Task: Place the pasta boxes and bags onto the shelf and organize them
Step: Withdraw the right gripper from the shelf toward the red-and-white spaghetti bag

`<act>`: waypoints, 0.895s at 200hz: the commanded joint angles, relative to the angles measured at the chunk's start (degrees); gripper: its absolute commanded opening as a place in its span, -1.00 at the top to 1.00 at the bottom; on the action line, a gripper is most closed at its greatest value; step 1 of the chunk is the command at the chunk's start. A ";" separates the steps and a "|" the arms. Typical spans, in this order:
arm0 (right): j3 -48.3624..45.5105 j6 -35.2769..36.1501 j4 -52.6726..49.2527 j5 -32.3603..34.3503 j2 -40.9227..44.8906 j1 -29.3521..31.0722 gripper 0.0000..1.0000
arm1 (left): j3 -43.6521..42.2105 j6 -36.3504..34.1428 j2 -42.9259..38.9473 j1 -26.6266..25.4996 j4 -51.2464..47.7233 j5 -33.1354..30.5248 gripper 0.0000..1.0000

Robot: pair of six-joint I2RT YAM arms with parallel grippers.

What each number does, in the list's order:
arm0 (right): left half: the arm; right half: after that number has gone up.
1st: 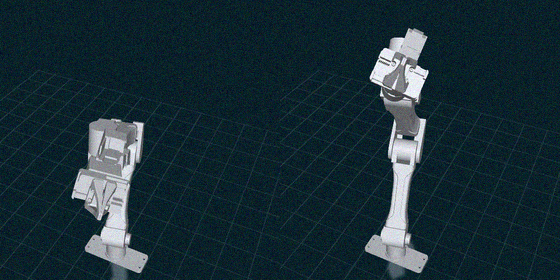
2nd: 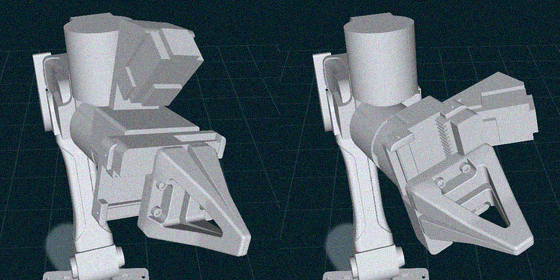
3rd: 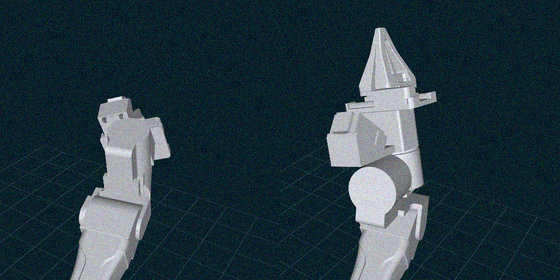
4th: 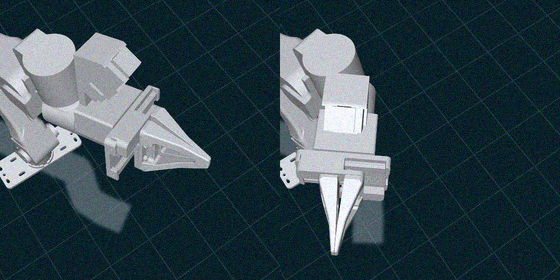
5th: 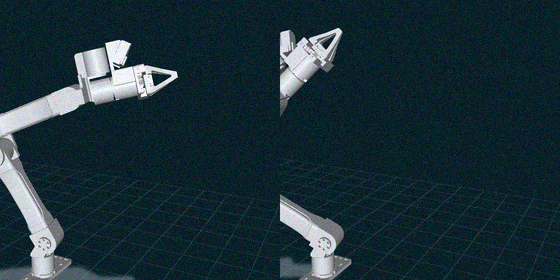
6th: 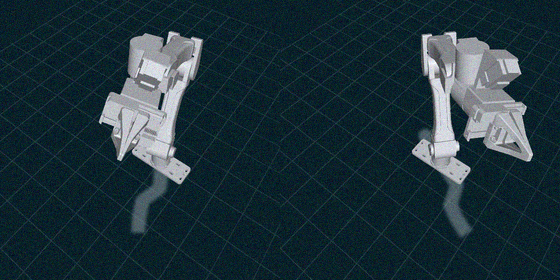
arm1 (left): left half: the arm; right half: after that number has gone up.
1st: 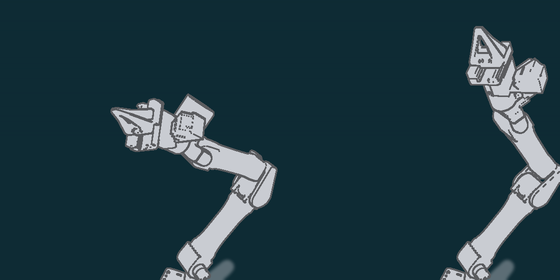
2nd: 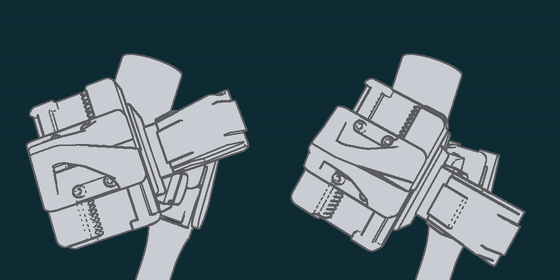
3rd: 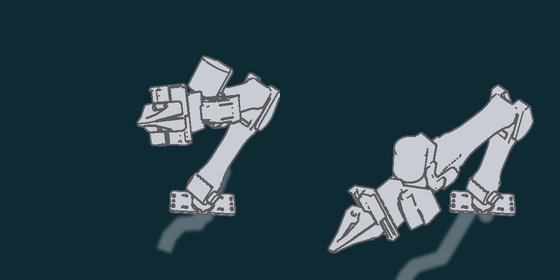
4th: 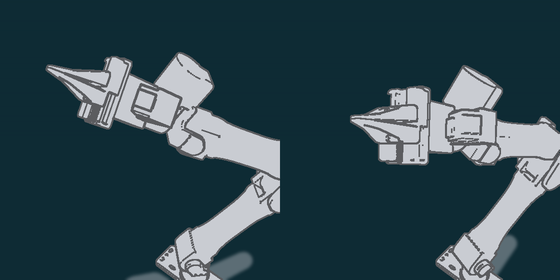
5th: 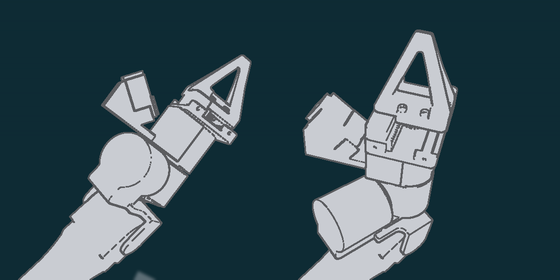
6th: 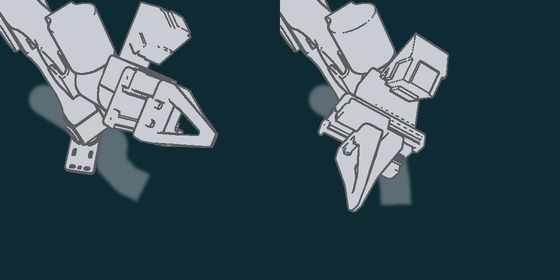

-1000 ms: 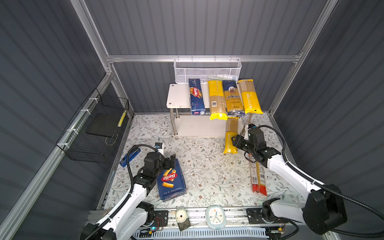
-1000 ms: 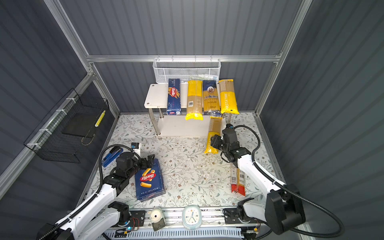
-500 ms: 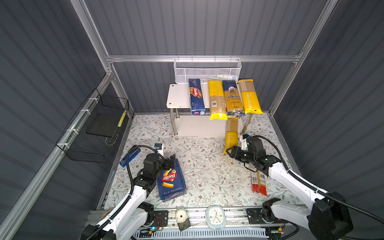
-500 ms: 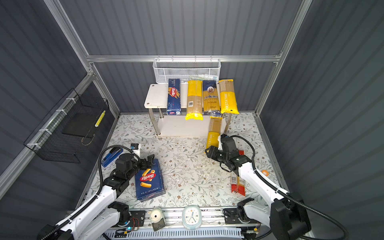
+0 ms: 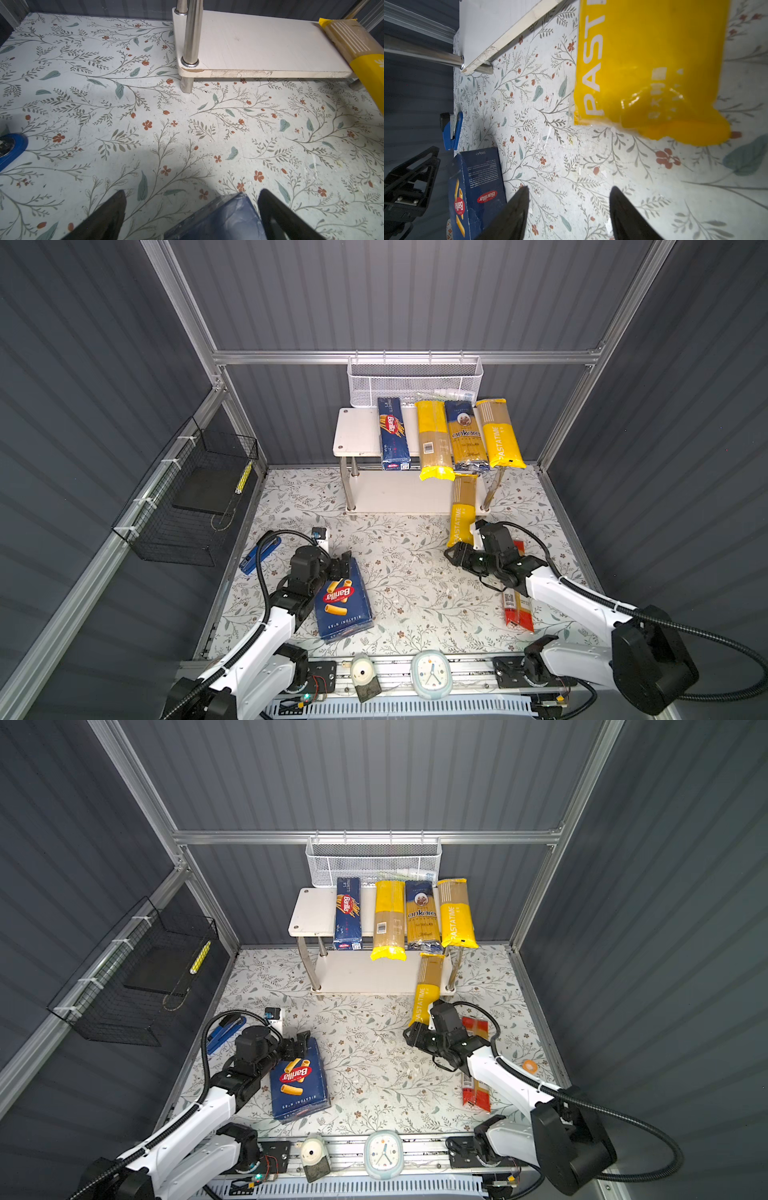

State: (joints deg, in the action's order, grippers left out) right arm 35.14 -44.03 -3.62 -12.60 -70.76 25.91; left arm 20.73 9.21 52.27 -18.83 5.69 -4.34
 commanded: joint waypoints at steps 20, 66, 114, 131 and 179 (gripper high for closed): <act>0.95 -0.68 6.03 1.33 -3.15 0.19 -0.27 | 1.94 -1.12 0.64 -0.15 0.28 0.34 -0.99; 3.81 -0.96 9.41 4.41 -7.87 -0.33 -0.27 | 1.88 -1.04 0.55 -0.15 0.11 0.03 -0.99; 6.25 -0.79 11.87 5.92 -11.74 -1.94 -0.27 | 2.12 -0.87 0.90 -0.15 -0.06 -0.30 -0.99; 6.44 -0.87 12.64 5.59 -12.70 -3.02 -0.26 | 2.12 -0.86 1.00 -0.15 -0.07 -0.23 -0.99; 7.99 0.08 13.12 5.02 -14.21 -5.88 -0.27 | 2.21 -0.86 1.12 -0.15 -0.07 -0.25 -0.99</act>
State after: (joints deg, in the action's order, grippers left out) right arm 40.69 -44.80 7.49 -8.80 -84.09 21.69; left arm 21.30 9.21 53.04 -18.83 5.67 -4.38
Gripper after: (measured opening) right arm 0.635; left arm 0.996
